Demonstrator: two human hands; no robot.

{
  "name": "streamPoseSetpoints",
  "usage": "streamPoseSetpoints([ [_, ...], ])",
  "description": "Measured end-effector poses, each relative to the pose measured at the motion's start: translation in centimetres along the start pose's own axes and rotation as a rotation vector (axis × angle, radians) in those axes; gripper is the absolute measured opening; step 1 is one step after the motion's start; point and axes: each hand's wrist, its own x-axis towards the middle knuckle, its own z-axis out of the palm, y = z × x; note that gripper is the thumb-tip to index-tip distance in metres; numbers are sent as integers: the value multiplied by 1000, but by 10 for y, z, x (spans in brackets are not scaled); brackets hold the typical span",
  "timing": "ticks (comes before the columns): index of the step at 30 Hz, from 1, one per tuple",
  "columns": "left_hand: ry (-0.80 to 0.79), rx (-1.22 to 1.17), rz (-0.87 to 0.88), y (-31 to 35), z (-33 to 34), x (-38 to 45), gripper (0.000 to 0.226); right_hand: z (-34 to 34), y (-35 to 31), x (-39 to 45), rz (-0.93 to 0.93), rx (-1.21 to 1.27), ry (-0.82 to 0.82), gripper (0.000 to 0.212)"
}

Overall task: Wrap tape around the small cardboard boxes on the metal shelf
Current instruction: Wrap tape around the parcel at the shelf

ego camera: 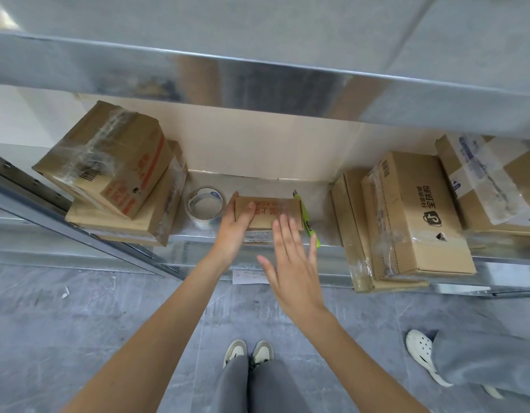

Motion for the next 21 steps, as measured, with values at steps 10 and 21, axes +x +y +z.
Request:
streamPoseSetpoints([
  [10,-81,42,-4,9,-2,-3,68,-12,17,51,-4,-72,-30,96],
  [21,-7,29,146,-2,-7,-16,56,-15,53,83,312,779,28,89],
])
